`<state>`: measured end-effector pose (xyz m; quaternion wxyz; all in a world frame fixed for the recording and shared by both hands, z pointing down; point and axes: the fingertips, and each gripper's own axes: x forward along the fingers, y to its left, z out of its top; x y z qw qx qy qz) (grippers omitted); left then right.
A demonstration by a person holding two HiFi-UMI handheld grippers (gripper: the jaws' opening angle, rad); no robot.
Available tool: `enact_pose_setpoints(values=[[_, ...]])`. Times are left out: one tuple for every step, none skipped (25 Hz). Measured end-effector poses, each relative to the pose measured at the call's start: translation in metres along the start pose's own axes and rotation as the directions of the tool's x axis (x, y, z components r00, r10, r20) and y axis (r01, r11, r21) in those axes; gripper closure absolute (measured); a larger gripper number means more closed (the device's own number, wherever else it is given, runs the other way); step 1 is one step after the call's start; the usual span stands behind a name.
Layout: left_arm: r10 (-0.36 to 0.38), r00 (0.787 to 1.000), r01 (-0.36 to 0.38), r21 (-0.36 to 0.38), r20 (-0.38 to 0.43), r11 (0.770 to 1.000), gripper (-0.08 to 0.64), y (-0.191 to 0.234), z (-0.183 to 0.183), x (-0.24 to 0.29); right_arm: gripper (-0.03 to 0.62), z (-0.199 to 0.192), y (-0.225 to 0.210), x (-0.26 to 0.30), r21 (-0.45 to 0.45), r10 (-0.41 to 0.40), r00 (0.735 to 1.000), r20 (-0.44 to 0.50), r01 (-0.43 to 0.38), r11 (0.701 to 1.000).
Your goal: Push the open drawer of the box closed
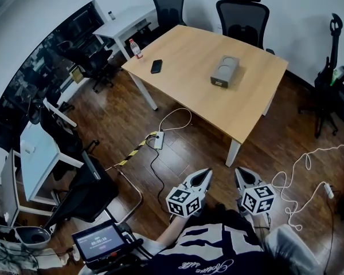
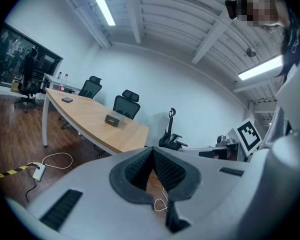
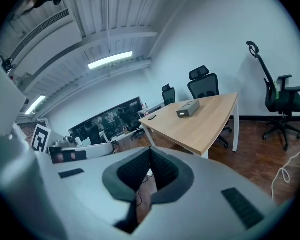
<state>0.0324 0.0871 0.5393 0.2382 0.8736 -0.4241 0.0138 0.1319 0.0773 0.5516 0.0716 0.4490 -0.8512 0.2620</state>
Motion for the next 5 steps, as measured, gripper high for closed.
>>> enact_pose_setpoints(values=[[-0.001, 1.0, 0.001, 0.001, 0.001, 1.0, 0.561, -0.0004, 0.0002, 0.0008, 0.595, 0.0001, -0.0008, 0.0, -0.001, 0.0, 1.0, 0.0, 0.0, 1.0], [-0.002, 1.0, 0.002, 0.001, 0.001, 1.0, 0.561, -0.0009, 0.0006, 0.0016, 0.595, 0.0005, -0.0016, 0.0001, -0.002, -0.001, 1.0, 0.0, 0.001, 1.0], [-0.002, 1.0, 0.002, 0.002, 0.001, 1.0, 0.561, -0.0014, 0.001, 0.0023, 0.594, 0.001, -0.0022, 0.0001, -0.003, -0.001, 1.0, 0.0, 0.001, 1.0], [-0.003, 1.0, 0.003, 0.002, 0.0, 1.0, 0.561, -0.002, 0.0013, 0.0031, 0.595, 0.0016, -0.0027, 0.0001, -0.003, -0.002, 1.0, 0.0, 0.002, 1.0], [-0.004, 1.0, 0.004, 0.003, -0.001, 1.0, 0.561, -0.0027, 0.0016, 0.0038, 0.594, 0.0022, -0.0032, 0.0, -0.004, -0.002, 1.0, 0.0, 0.002, 1.0]])
